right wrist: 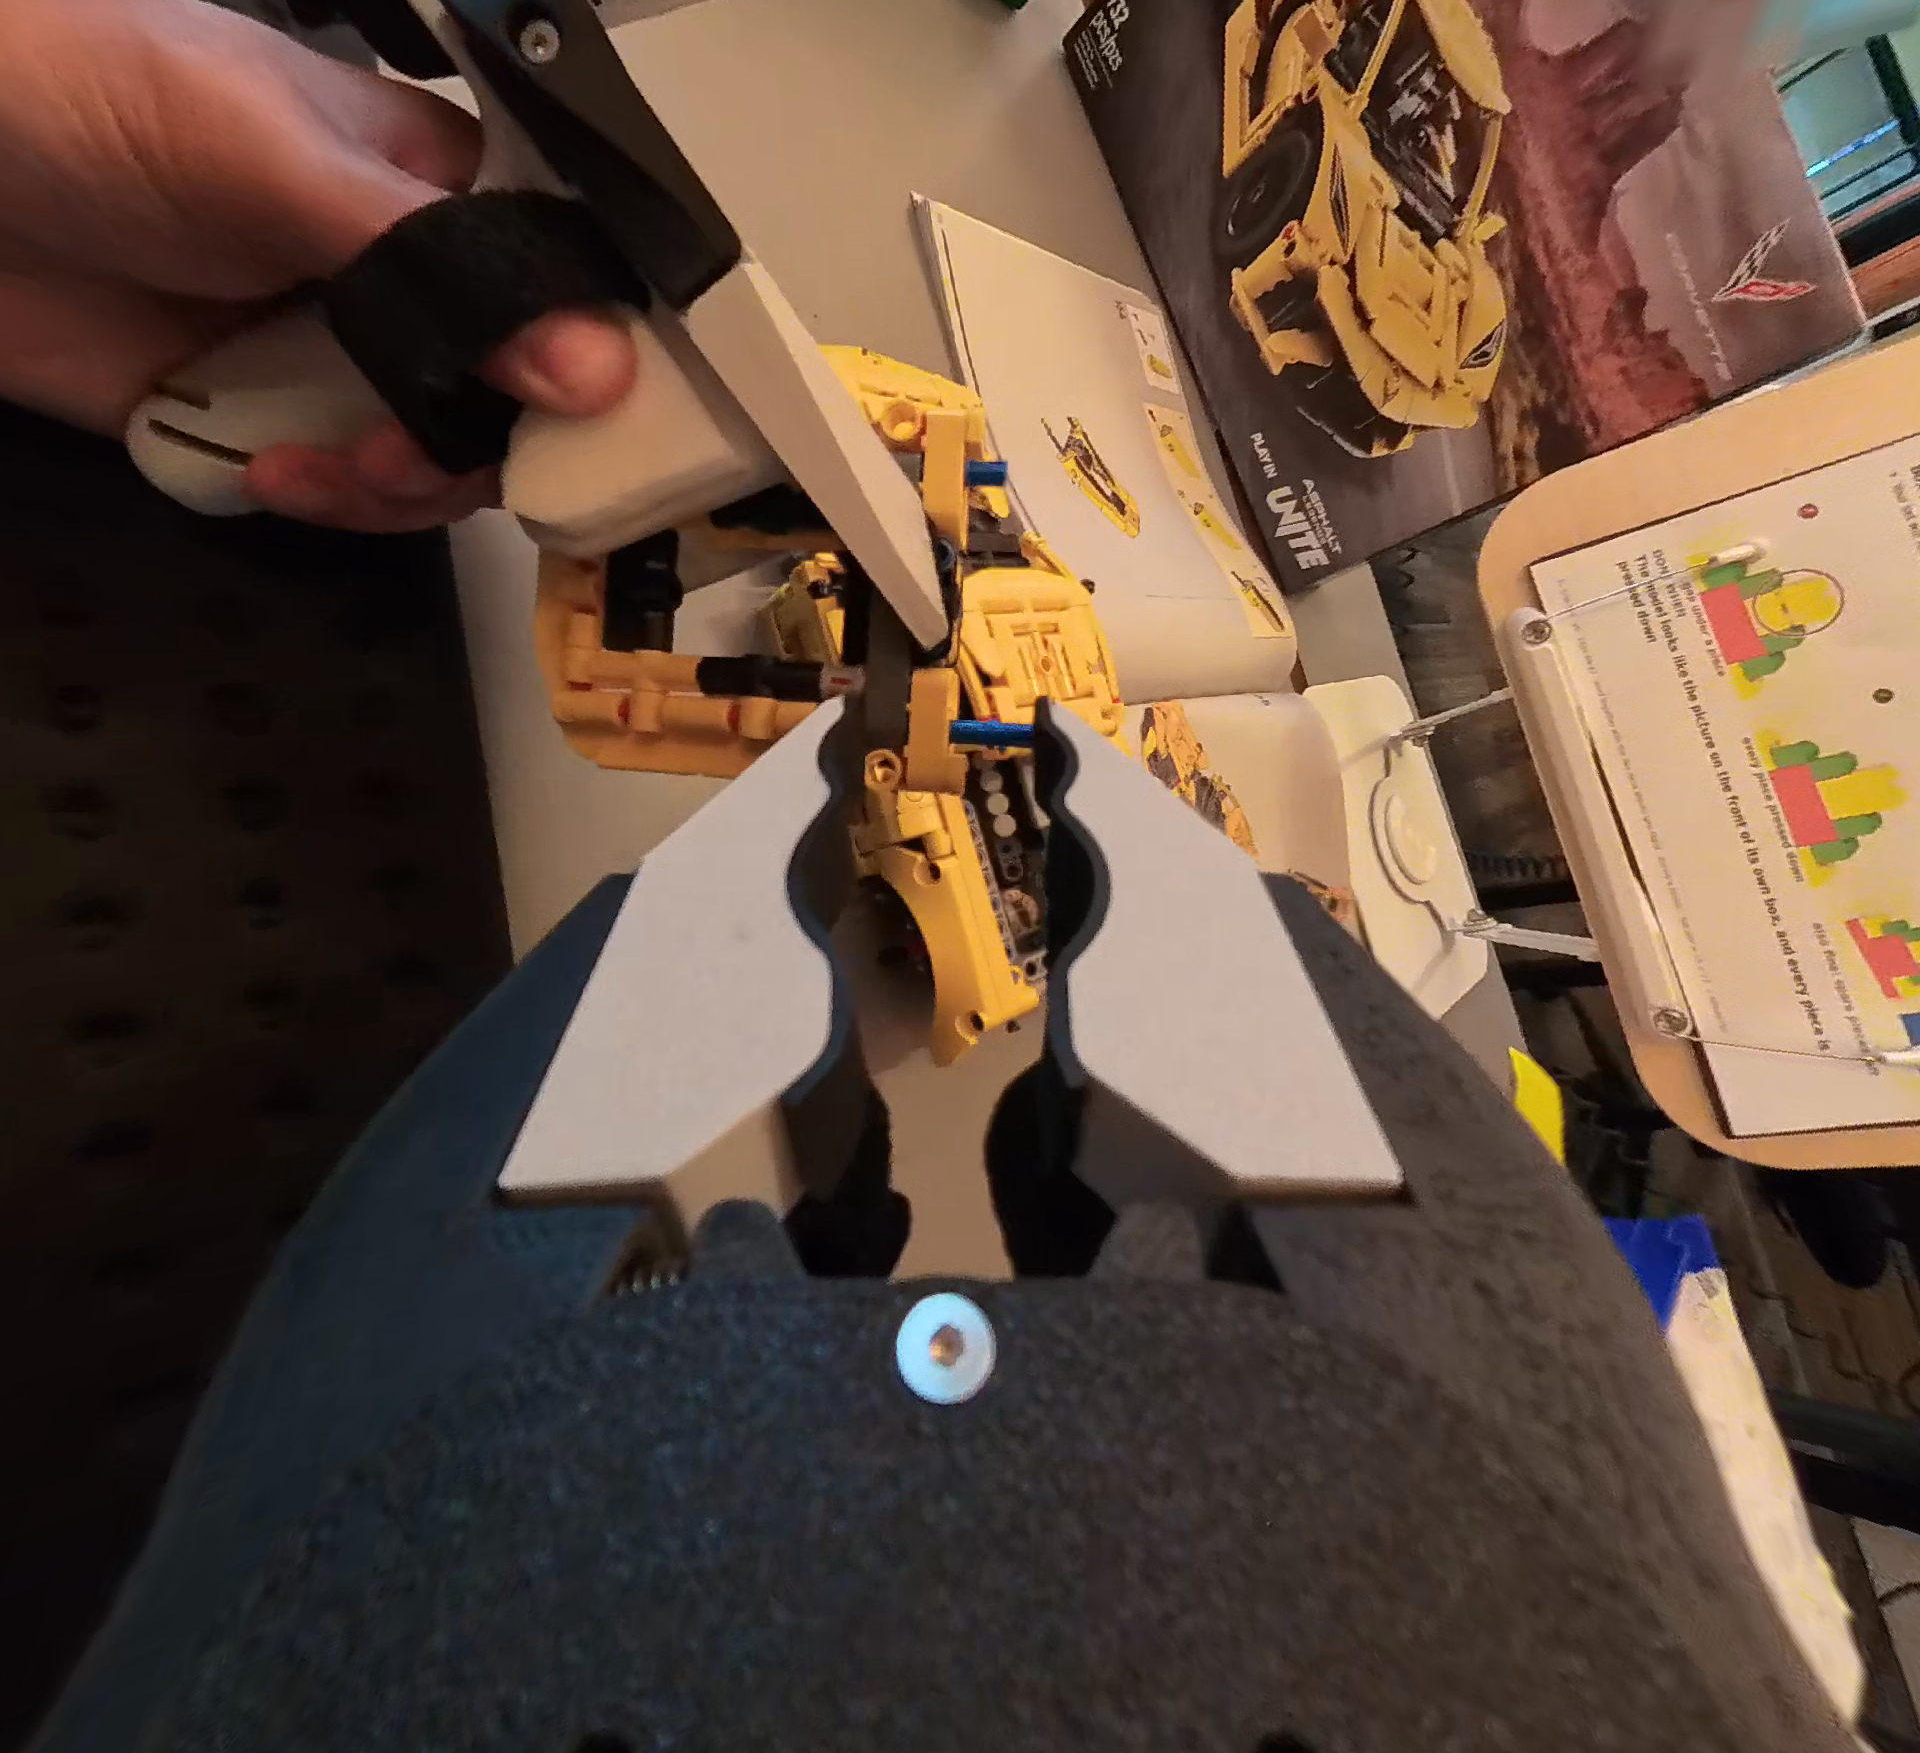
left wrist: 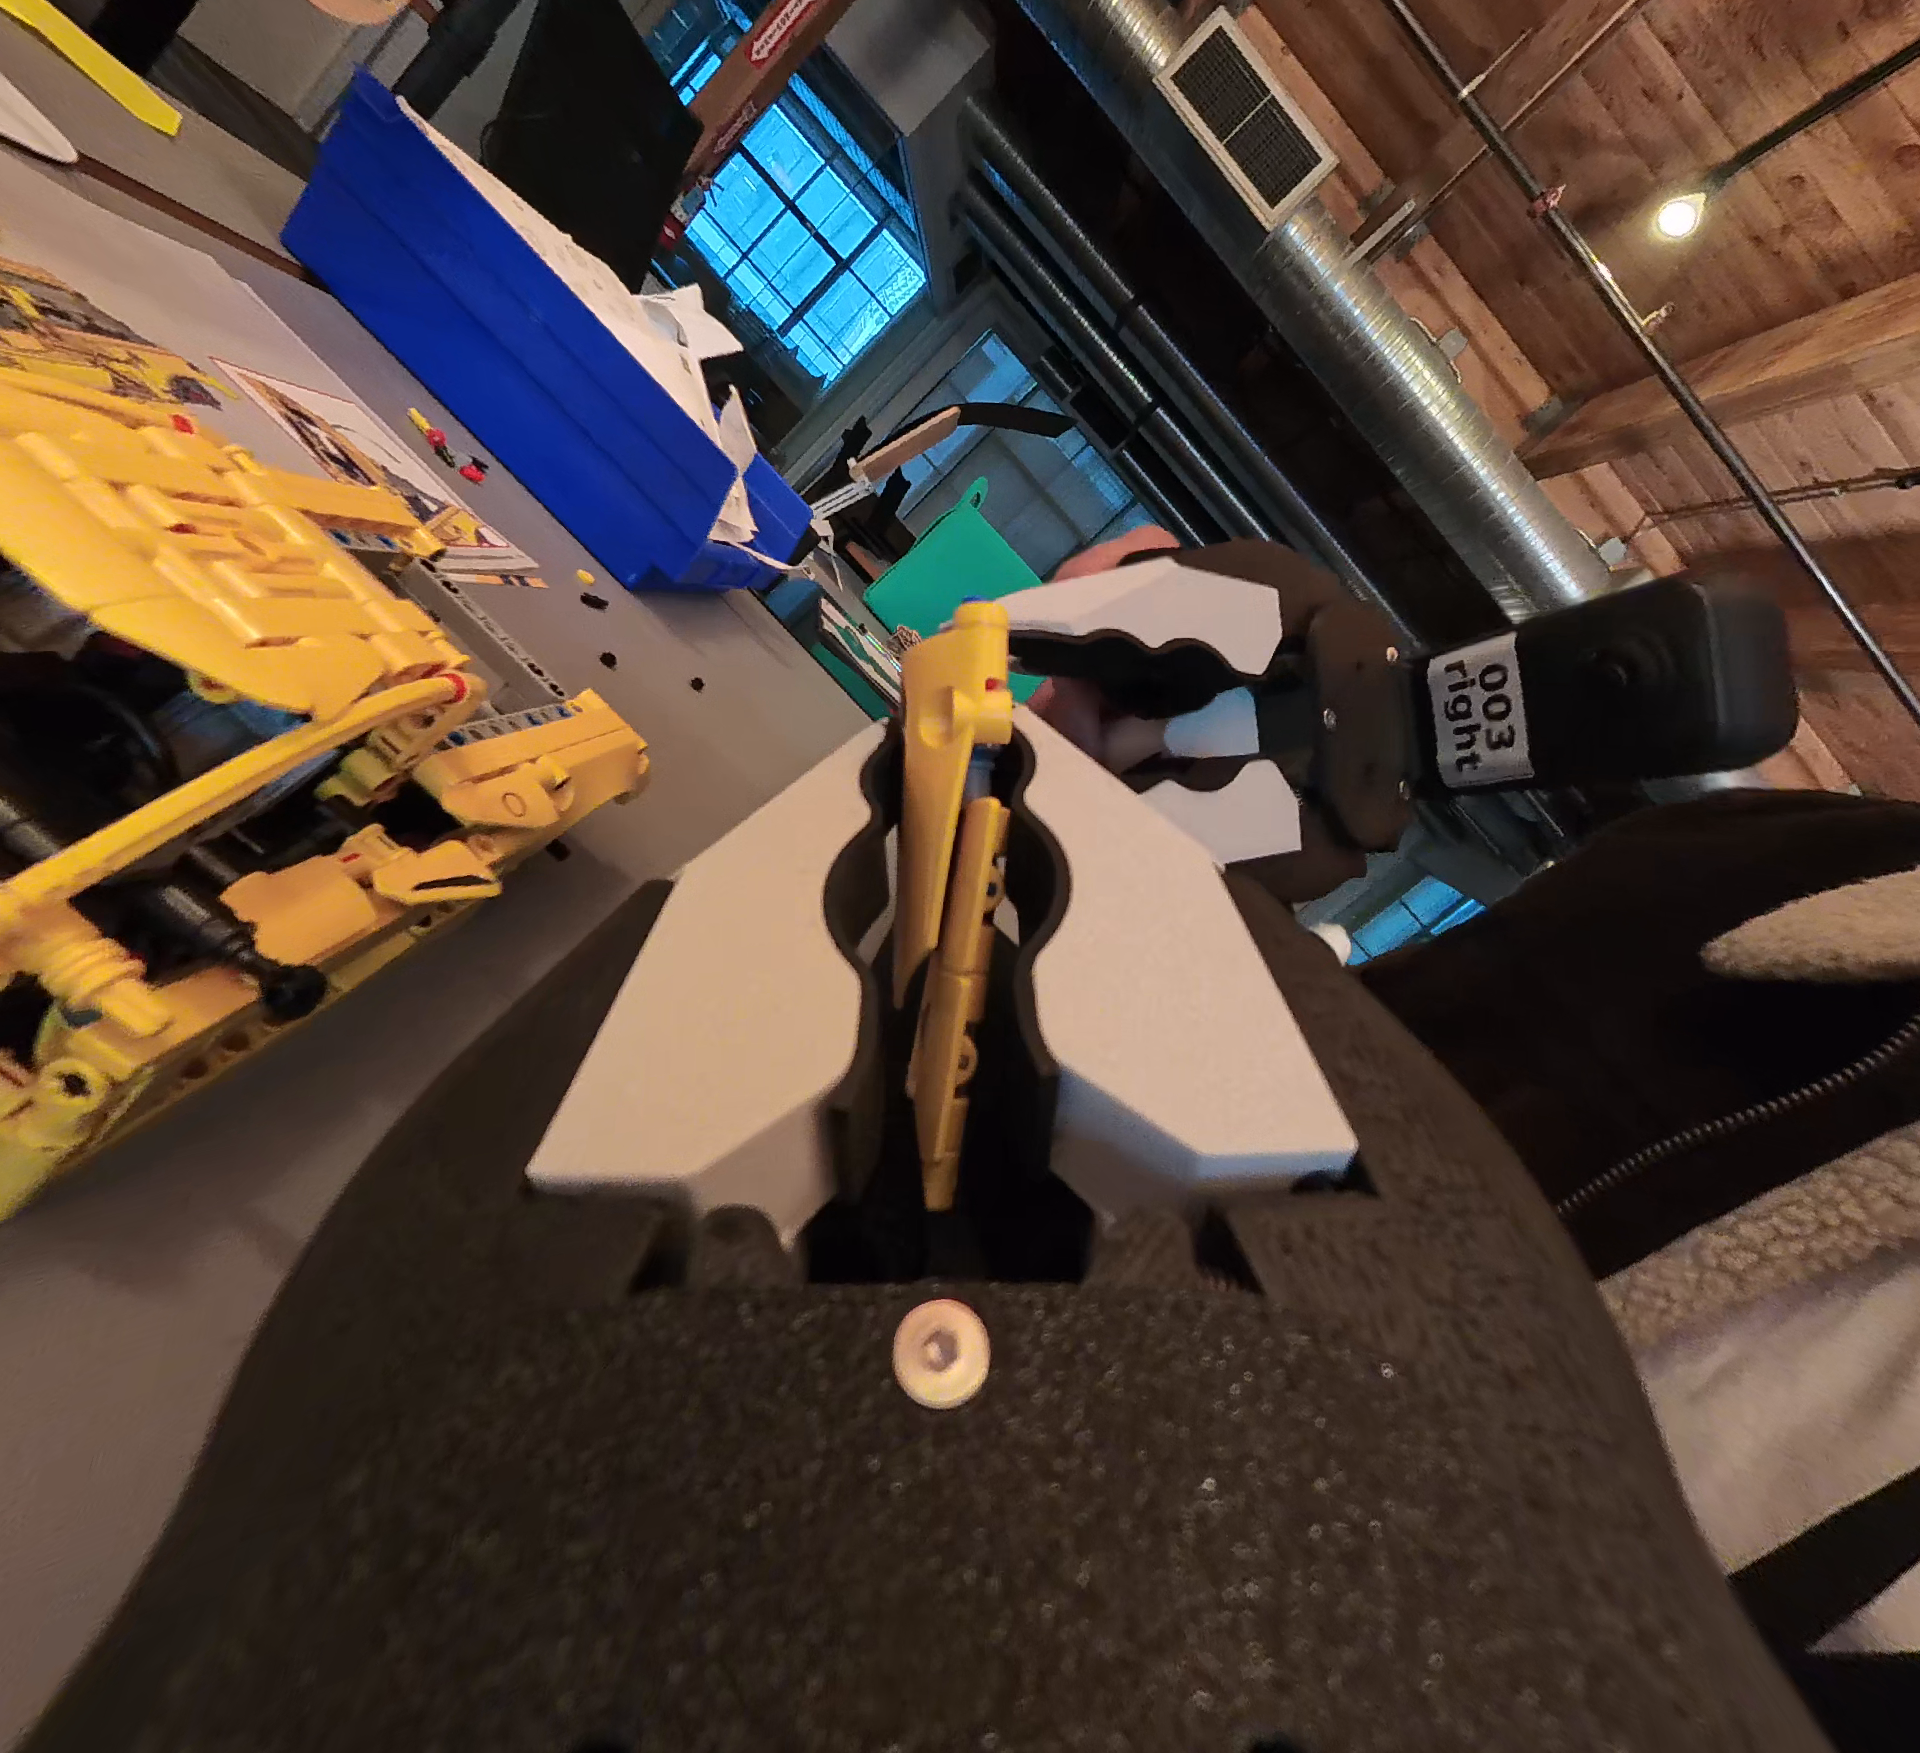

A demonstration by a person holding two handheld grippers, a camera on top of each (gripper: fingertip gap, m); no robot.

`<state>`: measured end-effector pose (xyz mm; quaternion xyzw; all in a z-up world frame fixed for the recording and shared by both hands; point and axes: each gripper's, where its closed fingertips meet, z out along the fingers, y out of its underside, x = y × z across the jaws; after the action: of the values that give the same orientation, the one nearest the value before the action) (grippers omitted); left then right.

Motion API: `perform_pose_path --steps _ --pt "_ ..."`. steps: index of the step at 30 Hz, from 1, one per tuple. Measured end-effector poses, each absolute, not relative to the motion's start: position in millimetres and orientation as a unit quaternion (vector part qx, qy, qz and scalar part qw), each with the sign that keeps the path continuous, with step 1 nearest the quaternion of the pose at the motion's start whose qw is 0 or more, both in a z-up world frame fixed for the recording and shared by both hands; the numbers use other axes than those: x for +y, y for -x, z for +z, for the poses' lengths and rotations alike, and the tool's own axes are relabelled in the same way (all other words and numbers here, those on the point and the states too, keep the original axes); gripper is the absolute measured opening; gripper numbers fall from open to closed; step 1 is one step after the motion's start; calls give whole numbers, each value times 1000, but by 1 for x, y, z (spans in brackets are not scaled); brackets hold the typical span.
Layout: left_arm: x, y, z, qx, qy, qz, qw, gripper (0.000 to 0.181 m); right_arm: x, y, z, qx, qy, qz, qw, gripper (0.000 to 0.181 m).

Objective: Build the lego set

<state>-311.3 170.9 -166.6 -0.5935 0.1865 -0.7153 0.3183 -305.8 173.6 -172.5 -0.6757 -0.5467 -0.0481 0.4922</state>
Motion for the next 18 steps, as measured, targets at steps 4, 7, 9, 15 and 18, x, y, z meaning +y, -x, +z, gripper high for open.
perform_pose_path --steps 4,7,9,15,18 --pt "176 314 -170 169 601 -717 311 15 178 308 -177 -546 675 -49 493 31" --pt "176 313 -171 163 602 -720 303 15 175 310 -181 -553 677 -28 485 23" --pt "176 314 -170 160 599 -727 297 16 175 311 -179 -548 676 -30 492 23" --pt "177 314 -171 159 600 -726 297 15 175 311 -180 -544 676 -22 496 22" --pt "177 313 -171 158 600 -727 293 15 175 310 -181 -544 679 -27 492 22"
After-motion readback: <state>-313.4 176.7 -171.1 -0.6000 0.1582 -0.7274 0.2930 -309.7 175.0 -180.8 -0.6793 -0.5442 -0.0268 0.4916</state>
